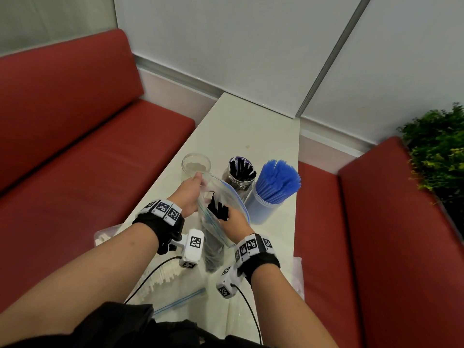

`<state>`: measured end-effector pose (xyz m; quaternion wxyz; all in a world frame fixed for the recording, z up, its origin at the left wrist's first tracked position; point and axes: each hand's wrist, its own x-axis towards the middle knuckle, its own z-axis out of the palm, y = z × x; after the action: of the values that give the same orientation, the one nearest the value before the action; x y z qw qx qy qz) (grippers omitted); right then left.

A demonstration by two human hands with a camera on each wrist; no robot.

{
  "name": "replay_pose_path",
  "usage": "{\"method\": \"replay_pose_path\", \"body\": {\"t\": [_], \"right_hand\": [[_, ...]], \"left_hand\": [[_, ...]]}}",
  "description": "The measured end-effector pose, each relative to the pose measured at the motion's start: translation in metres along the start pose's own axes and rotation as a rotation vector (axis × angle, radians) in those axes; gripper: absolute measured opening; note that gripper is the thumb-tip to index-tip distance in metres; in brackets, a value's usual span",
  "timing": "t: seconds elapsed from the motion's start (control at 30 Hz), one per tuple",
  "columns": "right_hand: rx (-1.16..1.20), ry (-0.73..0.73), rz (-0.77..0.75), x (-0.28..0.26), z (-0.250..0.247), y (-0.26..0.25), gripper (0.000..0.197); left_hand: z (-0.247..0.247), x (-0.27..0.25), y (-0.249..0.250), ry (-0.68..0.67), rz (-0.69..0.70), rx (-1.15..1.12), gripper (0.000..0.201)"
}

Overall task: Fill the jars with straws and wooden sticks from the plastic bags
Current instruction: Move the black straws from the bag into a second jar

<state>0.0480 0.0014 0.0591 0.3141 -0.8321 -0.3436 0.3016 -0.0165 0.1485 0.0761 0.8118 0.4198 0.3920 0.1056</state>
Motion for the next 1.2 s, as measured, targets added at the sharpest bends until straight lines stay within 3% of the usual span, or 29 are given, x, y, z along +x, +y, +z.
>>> {"method": "replay_pose_path", "body": {"t": [0.1,0.23,0.27,0.4,0.47,0.63,0.7,0.77,0.93,1.2], "right_hand": [[0.050,0.023,-0.005,0.001,-0.009,-0.004,0.016],[0.236,0.371,-0.017,0.008,-0.028,-0.011,0.026],[0.264,0.383,-0.006,0.008,-0.030,-0.011,0.023],[0.192,0.209,0.070,0.007,-0.036,-0.012,0.020],[0.209,0.251,0.047,0.009,-0.056,-0.027,0.018],[0.427,0.668,-0.193,0.032,-0.143,-0.093,0.016],[0.476,0.846,-0.222,0.045,-0.161,-0.106,0.014],[0.520,0.934,-0.191,0.057,-0.159,-0.106,0.013],[0.569,0.980,-0.066,0.080,-0.133,-0.078,0.021],[0.631,1.084,-0.082,0.097,-0.145,-0.082,0.016]], "left_hand": [[-0.003,0.002,-0.001,0.043,-0.001,0.057,0.039],[-0.009,0.005,-0.003,0.046,-0.007,0.068,0.036],[-0.010,0.006,-0.003,0.046,-0.007,0.067,0.036],[-0.012,0.010,-0.005,0.059,-0.018,0.086,0.038],[-0.013,0.011,-0.004,0.057,-0.026,0.091,0.037],[-0.016,0.015,-0.003,0.048,-0.051,0.097,0.037],[-0.017,0.017,-0.003,0.051,-0.057,0.099,0.037],[-0.017,0.019,-0.003,0.058,-0.064,0.105,0.036],[-0.017,0.023,-0.002,0.055,-0.073,0.092,0.038],[-0.019,0.029,-0.005,0.081,-0.086,0.094,0.037]]}}
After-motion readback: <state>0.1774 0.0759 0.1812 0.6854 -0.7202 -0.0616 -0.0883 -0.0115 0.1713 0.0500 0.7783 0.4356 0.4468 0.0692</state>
